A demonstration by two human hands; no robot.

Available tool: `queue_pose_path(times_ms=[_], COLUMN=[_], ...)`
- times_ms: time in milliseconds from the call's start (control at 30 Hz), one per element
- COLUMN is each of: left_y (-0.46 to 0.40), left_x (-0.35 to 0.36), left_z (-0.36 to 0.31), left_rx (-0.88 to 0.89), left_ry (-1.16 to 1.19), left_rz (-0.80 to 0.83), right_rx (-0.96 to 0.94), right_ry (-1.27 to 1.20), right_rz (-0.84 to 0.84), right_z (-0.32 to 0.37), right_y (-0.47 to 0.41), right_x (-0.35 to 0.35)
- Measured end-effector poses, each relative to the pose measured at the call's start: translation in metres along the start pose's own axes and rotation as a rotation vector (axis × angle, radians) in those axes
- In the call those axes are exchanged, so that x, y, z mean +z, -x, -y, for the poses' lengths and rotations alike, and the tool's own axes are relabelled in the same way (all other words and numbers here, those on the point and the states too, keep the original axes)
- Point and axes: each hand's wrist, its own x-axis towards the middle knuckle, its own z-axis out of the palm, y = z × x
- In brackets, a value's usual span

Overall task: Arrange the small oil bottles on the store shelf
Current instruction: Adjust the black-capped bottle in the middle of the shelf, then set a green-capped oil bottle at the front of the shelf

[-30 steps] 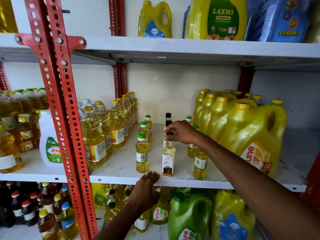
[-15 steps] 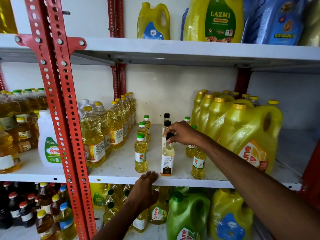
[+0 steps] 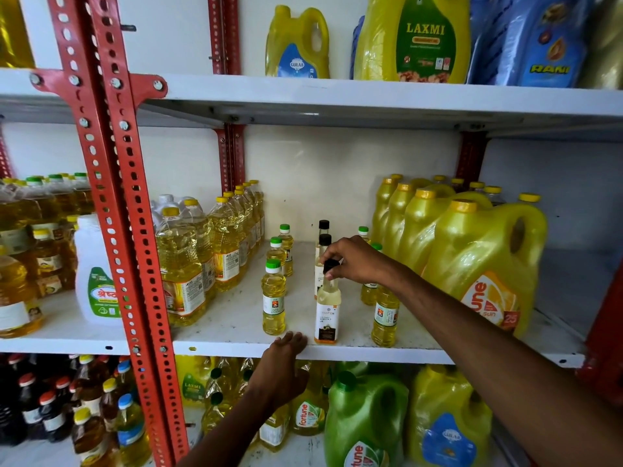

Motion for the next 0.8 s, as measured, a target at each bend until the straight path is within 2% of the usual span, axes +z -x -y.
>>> queue_pose_path(times_ms=[233,400,467,600,700,800], left_y=[0.007,0.022,0.022,0.02,0.023,0.023], left_x=[-0.004,-0.017,-0.024,-0.031,-0.03,-0.031], left_z=[0.005,0.03,0.046,0.08,0.093,0.1], left_rx=[0.064,0.067,0.03,-0.065,-0.055,-0.047], left_ry=[-0.024,-0.057,-0.1,-0.191,-0.182,-0.145], left_rz=[-0.004,-0.223,-0.289,-0.189,-0.136,-0.126], right_rx=[0.01,0.032,0.019,-0.138,-0.225,-0.189], right_ry=[0.006,0.02,0.036,0.085,0.085,0.075], right_rz=[0.036,0.067,0.025,-0.108,-0.022,0.075], right_z=[0.002,0.003,0.01,0.042,0.063,0.071], right_y=[0.0,-0.002,-0.003,-0.015,-0.03,-0.046], right_x=[0.0,-0.001,-0.001,0.015,0.035,0.045])
